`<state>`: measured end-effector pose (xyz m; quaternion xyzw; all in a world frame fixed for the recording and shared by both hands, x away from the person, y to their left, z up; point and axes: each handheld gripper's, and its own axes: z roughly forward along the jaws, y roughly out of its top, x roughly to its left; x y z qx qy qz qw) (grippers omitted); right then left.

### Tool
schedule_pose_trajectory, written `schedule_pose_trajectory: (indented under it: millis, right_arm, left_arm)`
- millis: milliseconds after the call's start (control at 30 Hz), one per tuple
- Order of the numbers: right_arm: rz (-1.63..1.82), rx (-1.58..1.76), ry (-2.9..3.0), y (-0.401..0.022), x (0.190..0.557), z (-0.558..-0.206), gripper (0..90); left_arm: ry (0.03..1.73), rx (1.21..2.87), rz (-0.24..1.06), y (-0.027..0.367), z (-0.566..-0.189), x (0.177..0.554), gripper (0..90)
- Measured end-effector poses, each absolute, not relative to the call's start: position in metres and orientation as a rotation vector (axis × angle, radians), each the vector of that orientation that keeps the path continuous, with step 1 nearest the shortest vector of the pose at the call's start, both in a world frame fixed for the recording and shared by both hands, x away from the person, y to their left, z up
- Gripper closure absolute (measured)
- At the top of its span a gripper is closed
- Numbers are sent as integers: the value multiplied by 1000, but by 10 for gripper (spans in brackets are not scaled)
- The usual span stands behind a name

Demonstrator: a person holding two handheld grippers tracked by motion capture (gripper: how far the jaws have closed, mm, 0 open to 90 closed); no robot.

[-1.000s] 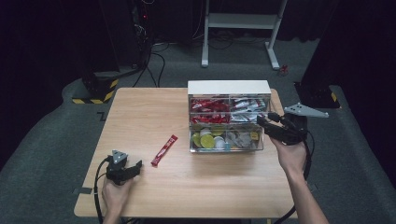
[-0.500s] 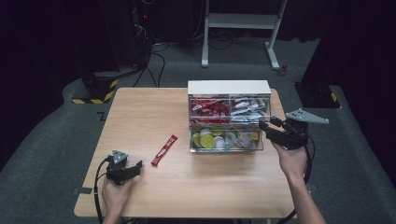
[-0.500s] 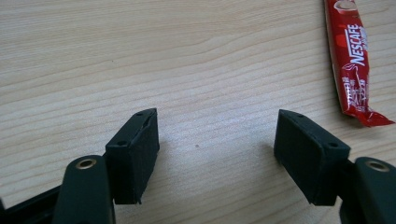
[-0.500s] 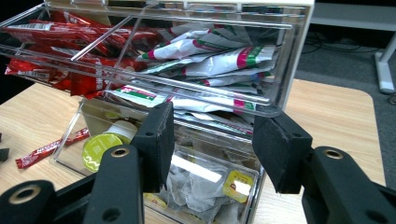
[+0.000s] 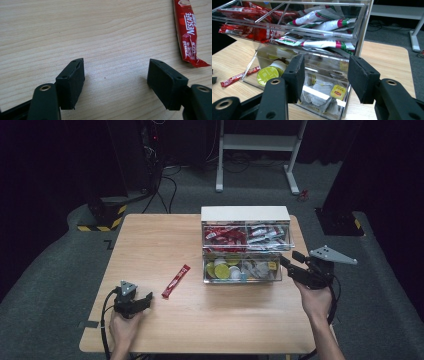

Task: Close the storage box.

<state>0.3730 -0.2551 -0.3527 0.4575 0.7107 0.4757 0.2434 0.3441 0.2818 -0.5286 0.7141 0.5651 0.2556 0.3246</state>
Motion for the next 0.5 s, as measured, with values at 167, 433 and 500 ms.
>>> schedule_pose_trajectory:
  millis: [167,433,500]
  right_arm:
    - [1293,1234,1937,-258,365,-357,458]
    - [1297,1253,1909,-268,355,-369,446]
    - [1285,1255,1909,-269,352,-373,443]
  left_arm:
    - [1481,1874,670,282,-529,344,305]
    - [1482,1872,671,282,-529,344,305]
    - [1483,1872,671,282,-529,344,305]
